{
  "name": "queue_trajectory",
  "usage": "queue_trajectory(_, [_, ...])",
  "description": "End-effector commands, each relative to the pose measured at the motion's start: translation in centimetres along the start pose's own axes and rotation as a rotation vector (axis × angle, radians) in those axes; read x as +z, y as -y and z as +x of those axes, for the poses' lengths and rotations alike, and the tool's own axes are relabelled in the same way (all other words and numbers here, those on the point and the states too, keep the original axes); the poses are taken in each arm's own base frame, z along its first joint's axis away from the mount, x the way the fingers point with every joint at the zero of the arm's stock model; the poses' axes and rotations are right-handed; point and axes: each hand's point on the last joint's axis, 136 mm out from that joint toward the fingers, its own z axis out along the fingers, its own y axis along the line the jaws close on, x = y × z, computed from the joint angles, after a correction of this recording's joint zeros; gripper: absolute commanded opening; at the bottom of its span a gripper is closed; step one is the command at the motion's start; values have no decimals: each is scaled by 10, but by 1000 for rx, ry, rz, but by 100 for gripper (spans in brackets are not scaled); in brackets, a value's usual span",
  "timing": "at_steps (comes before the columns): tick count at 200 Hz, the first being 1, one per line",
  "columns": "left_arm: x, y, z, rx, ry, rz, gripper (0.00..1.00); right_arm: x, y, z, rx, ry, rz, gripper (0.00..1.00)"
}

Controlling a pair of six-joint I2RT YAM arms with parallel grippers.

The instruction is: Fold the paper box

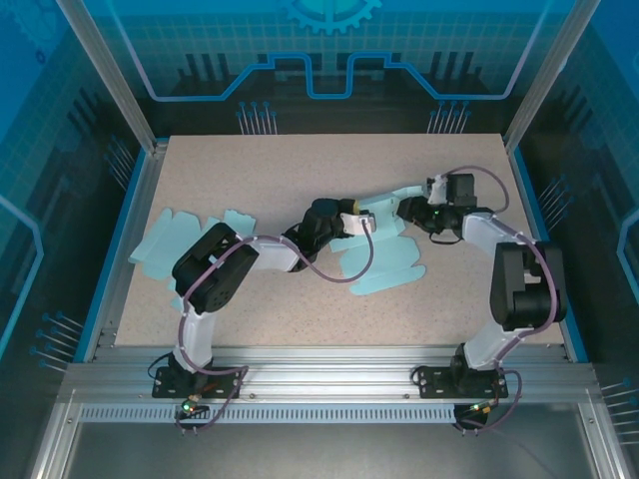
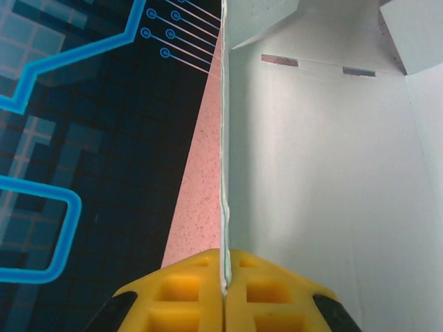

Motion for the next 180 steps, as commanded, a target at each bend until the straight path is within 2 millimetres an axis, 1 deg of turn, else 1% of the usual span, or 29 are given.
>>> queue_trajectory(1, [2,-3,-1,86,13,-51,0,-22,6,-6,-12,28,18,49])
queue_trajectory(25, [3,0,-1,131,19,-49,0,-41,11,-19,-12,71,35,49])
queue_trajectory(48, [2,4,-2,166,31,-40,0,-55,23,-34,-2,98,70,49])
queue_trajectory(64, [2,5,-2,196,36,-44,0,-59,29,-45,13,105,61,48])
queue_trajectory(79, [3,5,-3,225,43,-62,0,-57,35,-55,34,108,29,49])
queue_trajectory(104, [4,6,-5,259,48,-77,0,-46,35,-71,72,97,-81,55])
queue_trajectory(122, [4,7,-5,267,52,-82,0,-35,40,-82,90,81,-109,58])
queue_trajectory(148, [4,8,-5,267,51,-84,0,-14,43,-101,130,47,-163,58])
queue_trajectory(180, [4,8,-5,266,52,-91,0,18,58,-116,192,0,-179,56])
